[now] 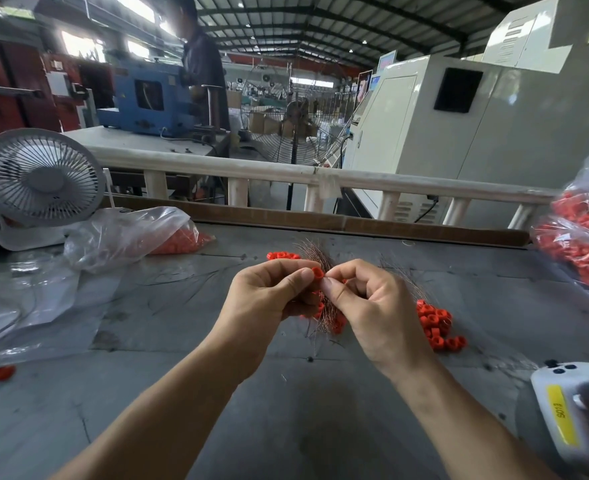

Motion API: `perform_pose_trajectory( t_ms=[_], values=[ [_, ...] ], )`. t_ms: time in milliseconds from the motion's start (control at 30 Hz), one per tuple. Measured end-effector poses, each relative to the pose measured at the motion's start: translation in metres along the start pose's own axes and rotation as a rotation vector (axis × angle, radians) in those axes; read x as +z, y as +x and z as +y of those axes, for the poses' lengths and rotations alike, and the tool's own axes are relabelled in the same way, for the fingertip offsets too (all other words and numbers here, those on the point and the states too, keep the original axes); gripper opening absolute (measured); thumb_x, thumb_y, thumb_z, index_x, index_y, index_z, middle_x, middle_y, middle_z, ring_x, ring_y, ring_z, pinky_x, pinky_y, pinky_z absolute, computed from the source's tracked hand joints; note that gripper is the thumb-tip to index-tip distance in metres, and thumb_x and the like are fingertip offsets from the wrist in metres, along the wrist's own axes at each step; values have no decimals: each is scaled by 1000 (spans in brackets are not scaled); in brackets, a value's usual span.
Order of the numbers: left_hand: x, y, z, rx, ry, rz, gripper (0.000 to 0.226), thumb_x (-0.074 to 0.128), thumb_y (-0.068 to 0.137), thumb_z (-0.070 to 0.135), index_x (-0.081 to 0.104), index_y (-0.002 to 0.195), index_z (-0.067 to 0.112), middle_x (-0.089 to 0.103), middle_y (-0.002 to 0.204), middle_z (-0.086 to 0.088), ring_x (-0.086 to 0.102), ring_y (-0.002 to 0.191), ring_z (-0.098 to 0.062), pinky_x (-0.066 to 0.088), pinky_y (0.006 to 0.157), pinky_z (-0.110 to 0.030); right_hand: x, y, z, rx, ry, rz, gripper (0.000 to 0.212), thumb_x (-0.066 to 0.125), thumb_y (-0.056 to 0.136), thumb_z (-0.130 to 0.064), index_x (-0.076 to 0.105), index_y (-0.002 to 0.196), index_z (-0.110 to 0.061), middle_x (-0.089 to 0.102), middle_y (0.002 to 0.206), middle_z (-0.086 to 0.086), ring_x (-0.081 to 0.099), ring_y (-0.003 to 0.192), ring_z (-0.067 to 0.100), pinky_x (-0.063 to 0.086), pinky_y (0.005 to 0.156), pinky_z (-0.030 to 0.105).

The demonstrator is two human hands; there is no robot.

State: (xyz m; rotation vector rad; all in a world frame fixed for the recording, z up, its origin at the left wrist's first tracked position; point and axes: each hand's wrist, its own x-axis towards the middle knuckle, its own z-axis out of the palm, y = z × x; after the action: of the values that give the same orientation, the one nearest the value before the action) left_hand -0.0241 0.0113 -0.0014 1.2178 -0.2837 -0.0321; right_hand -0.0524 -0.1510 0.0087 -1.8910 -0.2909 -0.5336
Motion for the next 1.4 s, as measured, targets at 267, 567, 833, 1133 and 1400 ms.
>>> perform_pose_trajectory(
  t_ms=[267, 567, 833, 1133, 1400],
  values=[
    [-2, -2, 4, 7, 6, 15, 16, 65, 95, 11, 74, 105, 2, 76, 97, -23, 72, 74, -28, 58, 62, -30, 8, -1, 6, 170, 175, -162, 19, 51, 107, -9, 65, 113, -21, 73, 75, 1, 62, 59, 11, 47, 51, 21],
    [-4, 1, 7, -13, -29, 61, 11, 63, 97, 5, 72, 99, 0, 75, 94, -24, 71, 75, -26, 64, 71, -35, -11, 10, 22, 208, -120, 13, 9, 64, 100, -24, 70, 101, -31, 77, 86, -7, 73, 75, 8, 52, 62, 29],
    [-7, 2, 8, -34, -78, 114, 9, 65, 96, 6, 72, 94, 2, 76, 90, -21, 71, 75, -26, 63, 67, -33, -31, 14, 44, 336, -650, 4, 15, 69, 92, -21, 71, 79, -26, 68, 60, -9, 62, 50, 5, 42, 46, 16],
    [-4, 1, 9, -42, -65, 126, 10, 65, 97, 7, 73, 95, 1, 76, 90, -20, 71, 73, -24, 61, 65, -31, -13, 16, 45, 252, -757, -15, 15, 78, 89, -34, 74, 100, -26, 73, 88, -9, 67, 86, 15, 52, 76, 27],
    [-5, 1, 10, -40, -66, 124, 9, 66, 96, 7, 73, 94, 1, 76, 91, -21, 71, 74, -25, 61, 65, -31, -12, 15, 44, 235, -748, -5, 7, 73, 91, -27, 68, 86, -28, 67, 75, -13, 61, 66, 5, 46, 59, 26]
  ],
)
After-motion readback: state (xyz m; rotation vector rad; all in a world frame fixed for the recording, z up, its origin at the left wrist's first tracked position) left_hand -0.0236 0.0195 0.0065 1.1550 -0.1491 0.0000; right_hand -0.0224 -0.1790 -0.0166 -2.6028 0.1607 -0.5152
